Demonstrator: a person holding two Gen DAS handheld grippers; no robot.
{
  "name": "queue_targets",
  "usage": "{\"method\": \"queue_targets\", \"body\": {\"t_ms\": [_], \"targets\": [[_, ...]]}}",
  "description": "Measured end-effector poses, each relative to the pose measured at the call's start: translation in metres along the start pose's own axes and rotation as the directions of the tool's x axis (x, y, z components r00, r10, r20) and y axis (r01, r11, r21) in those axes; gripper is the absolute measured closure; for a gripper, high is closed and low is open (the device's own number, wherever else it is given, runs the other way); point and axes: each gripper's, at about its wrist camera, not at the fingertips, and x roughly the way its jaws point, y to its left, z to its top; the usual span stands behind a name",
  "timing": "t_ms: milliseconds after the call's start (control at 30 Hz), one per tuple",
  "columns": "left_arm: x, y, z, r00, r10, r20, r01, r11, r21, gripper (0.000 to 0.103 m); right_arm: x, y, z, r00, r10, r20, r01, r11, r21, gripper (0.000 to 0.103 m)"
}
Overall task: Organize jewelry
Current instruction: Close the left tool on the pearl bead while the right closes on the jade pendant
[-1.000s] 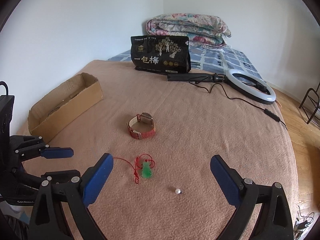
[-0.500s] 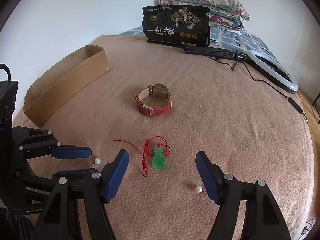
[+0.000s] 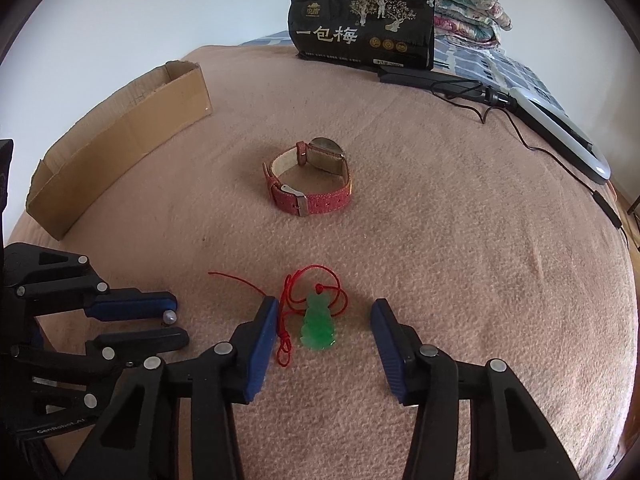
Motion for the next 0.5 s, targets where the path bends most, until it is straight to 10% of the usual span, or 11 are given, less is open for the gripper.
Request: {"method": "queue_targets", "body": {"t_ms": [500], "targets": [[-0.001, -0.0001, 0.0001, 1.0, 0.016, 0.007, -0.016, 1.0, -0.002, 0.096, -0.0025, -0.0012, -0.0024, 0.999, 0.031, -0.013, -0.03, 0.999, 0.017, 0.088]]}}
